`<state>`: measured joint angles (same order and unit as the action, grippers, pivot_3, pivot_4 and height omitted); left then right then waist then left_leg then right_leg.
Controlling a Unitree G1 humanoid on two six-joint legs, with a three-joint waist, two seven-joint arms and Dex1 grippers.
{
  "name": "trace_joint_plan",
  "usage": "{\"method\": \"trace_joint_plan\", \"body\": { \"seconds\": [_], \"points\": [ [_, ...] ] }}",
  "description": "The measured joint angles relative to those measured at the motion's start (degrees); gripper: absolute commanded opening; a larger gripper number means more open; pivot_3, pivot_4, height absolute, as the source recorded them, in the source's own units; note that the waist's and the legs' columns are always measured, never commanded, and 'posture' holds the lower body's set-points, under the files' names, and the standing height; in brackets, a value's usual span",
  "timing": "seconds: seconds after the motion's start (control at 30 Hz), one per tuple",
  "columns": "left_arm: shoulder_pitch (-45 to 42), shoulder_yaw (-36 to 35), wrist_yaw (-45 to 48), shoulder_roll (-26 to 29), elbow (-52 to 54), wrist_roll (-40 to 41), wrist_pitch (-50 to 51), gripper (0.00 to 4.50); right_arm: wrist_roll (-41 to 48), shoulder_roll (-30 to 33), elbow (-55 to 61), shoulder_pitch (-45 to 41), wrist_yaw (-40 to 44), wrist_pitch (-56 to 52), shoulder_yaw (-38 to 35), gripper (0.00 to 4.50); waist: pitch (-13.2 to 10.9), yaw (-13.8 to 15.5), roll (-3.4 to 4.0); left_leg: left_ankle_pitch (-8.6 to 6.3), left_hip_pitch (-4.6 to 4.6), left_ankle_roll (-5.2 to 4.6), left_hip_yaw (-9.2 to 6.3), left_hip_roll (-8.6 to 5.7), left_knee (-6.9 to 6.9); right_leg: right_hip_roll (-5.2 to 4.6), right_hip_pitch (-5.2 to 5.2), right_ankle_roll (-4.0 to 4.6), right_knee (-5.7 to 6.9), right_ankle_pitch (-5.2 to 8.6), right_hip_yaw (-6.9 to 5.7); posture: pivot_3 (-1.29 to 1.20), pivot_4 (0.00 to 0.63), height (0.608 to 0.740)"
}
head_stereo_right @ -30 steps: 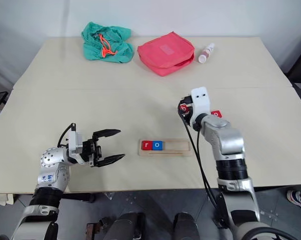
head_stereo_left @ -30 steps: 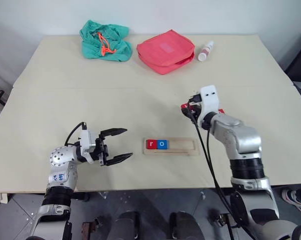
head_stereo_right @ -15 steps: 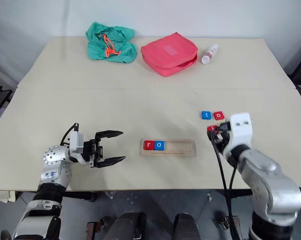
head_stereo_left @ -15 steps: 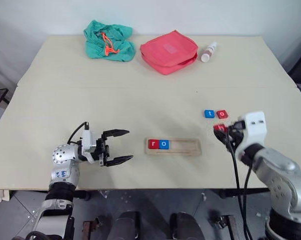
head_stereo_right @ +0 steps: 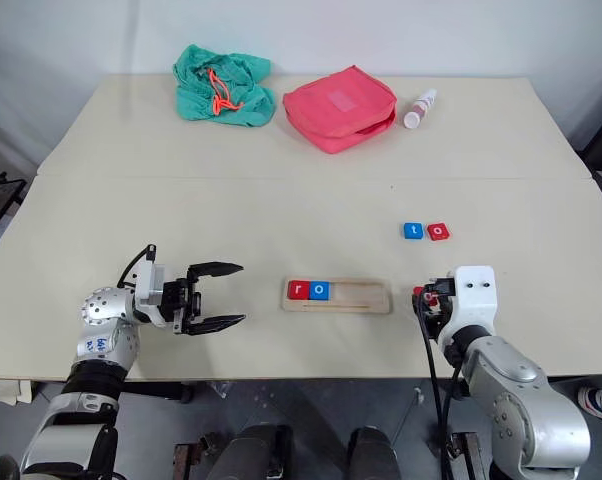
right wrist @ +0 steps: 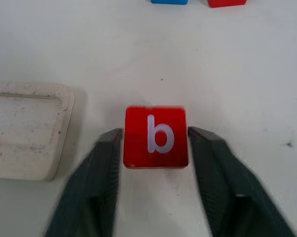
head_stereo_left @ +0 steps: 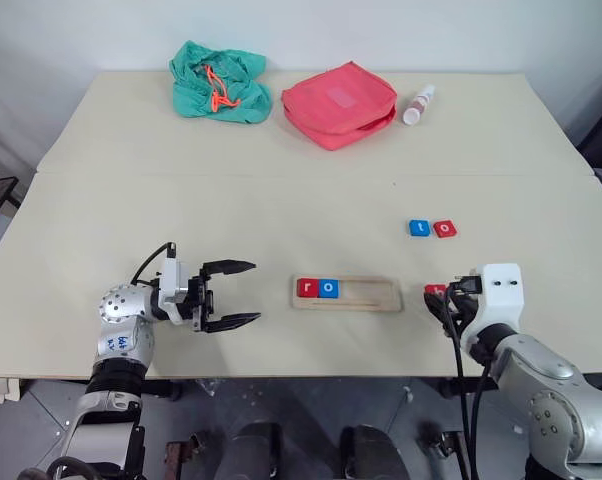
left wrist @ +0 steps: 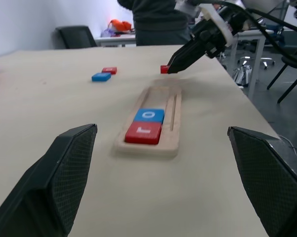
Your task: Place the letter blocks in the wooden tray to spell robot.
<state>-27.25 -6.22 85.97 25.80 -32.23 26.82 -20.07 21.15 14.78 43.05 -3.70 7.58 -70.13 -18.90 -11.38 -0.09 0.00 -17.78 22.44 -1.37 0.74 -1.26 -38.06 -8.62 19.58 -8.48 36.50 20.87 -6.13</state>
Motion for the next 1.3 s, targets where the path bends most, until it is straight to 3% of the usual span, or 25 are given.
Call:
{"method": "trace_joint_plan", "body": {
  "seconds": [0.13, 0.3, 0.5, 0.63, 0.73, 1.1, 1.3],
  "points": [
    [-0.02, 0.05, 0.0, -0.01, 0.03, 0.0, 0.0, 4.5, -0.59, -0.02, -0.82, -0.28, -0.43, 1.4, 0.04, 4.48, 0.0, -0.03, 0.0, 0.0, 0.0, 0.0, -0.01, 0.01, 0.01, 0.01, 0.01, 0.0, 0.01, 0.0, -0.01, 0.0, 0.15, 0.74],
    [0.01, 0.07, 0.0, 0.03, 0.38, 0.03, 0.0, 4.5, 0.19, 6.85, -0.81, 1.91, 5.68, 5.58, 0.76, 4.48, 0.0, 0.05, 0.0, 0.0, 0.01, -0.01, 0.0, -0.01, -0.01, 0.0, -0.02, 0.0, -0.03, 0.0, 0.0, 0.0, 0.15, 0.74],
    [0.98, 0.08, 0.0, 0.19, 1.59, 0.14, 0.02, 4.5, 2.3, 28.66, -5.96, 4.17, 26.99, 18.35, 2.83, 4.48, 0.02, 0.03, -0.04, -0.01, -0.02, -0.03, 0.12, 0.05, 0.0, 0.04, -0.16, 0.0, -0.37, 0.0, -0.02, 0.0, 0.15, 0.74],
    [1.78, 0.05, 0.0, 0.3, 2.8, 0.5, 0.01, 4.5, 0.4, 39.71, -13.42, 3.39, 41.03, 30.96, 7.29, 4.48, 0.02, 0.04, -0.05, -0.01, -0.01, -0.04, 0.18, 0.08, 0.01, 0.05, -0.24, 0.0, -0.54, 0.0, -0.04, 0.0, 0.15, 0.74],
    [3.3, 0.04, 0.0, 0.48, 3.83, 0.83, 0.01, 4.5, -1.87, 44.31, -21.0, -0.92, 49.53, 38.72, 12.35, 4.48, 0.02, 0.0, -0.06, -0.01, -0.01, -0.06, 0.21, 0.08, -0.02, 0.02, -0.24, 0.0, -0.57, 0.0, -0.05, 0.0, 0.15, 0.74],
    [9.35, -0.18, -0.1, 1.63, 10.47, 1.28, 0.06, 4.5, -13.38, 44.24, -47.52, -22.1, 63.17, 56.63, 27.69, 4.48, 0.01, -0.1, -0.07, -0.01, 0.07, -0.06, 0.17, 0.12, -0.09, 0.0, -0.22, 0.0, -0.59, 0.0, -0.19, 0.0, 0.15, 0.74],
    [12.17, -0.64, -1.84, 2.08, 14.21, 1.28, 0.45, 4.5, -17.17, 42.33, -55.04, -27.41, 67.51, 64.98, 31.56, 4.48, 0.01, -0.01, -0.08, -0.01, 0.07, -0.06, 0.12, 0.11, -0.14, -0.01, -0.27, 0.0, -0.58, 0.0, -0.21, 0.0, 0.15, 0.74]
  ]
}}
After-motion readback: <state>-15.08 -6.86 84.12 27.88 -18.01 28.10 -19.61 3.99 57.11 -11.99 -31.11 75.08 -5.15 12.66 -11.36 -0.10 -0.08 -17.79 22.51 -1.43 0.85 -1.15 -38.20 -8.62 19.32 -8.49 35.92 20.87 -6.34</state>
